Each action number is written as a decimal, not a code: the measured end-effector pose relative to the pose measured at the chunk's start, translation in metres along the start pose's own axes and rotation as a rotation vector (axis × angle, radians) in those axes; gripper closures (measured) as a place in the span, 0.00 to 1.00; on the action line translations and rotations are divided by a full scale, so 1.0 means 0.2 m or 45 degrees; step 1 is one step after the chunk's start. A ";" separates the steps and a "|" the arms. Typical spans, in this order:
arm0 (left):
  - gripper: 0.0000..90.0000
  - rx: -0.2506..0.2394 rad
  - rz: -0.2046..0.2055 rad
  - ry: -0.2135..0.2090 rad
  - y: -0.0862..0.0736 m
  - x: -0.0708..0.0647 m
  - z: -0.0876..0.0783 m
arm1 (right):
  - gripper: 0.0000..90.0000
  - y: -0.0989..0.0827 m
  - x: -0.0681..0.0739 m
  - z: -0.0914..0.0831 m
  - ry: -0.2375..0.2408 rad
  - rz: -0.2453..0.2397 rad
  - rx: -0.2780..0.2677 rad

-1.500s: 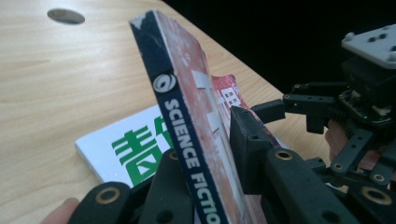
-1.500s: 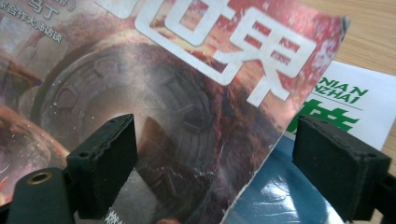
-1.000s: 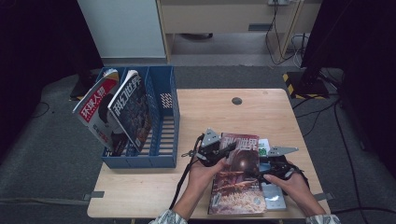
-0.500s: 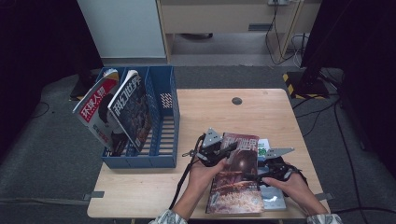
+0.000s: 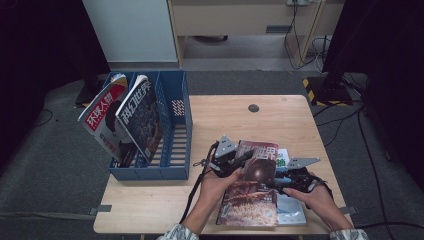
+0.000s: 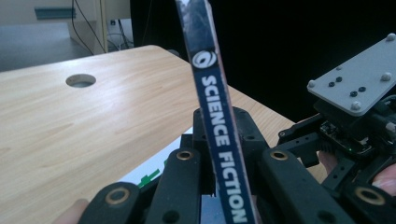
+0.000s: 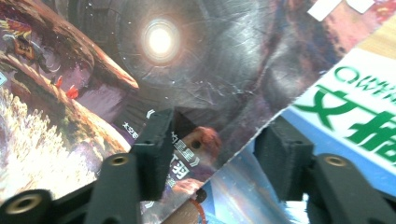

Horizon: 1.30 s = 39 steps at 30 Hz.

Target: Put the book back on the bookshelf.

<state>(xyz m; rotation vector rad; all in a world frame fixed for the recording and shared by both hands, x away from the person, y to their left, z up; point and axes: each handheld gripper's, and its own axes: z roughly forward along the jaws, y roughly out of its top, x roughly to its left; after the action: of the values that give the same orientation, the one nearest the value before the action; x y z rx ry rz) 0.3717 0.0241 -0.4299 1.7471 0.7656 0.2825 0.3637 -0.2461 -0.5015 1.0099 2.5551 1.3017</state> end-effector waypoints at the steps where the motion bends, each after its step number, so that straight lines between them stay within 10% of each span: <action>1: 0.91 -0.007 0.012 -0.003 0.01 0.00 0.00 | 0.56 0.01 0.00 -0.01 -0.006 -0.007 -0.008; 23: 0.93 -0.226 0.100 0.003 0.24 0.01 -0.06 | 0.83 0.29 0.01 -0.26 -0.262 -0.157 -0.187; 39: 0.92 -0.294 0.143 0.007 0.21 0.03 -0.10 | 0.90 0.37 0.03 -0.34 -0.371 -0.239 -0.274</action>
<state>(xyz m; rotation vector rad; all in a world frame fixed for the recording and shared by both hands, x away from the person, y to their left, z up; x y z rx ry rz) 0.3794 0.0379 -0.3846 1.5728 0.6141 0.4349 0.3719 -0.2569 -0.4018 0.8270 2.1816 1.2431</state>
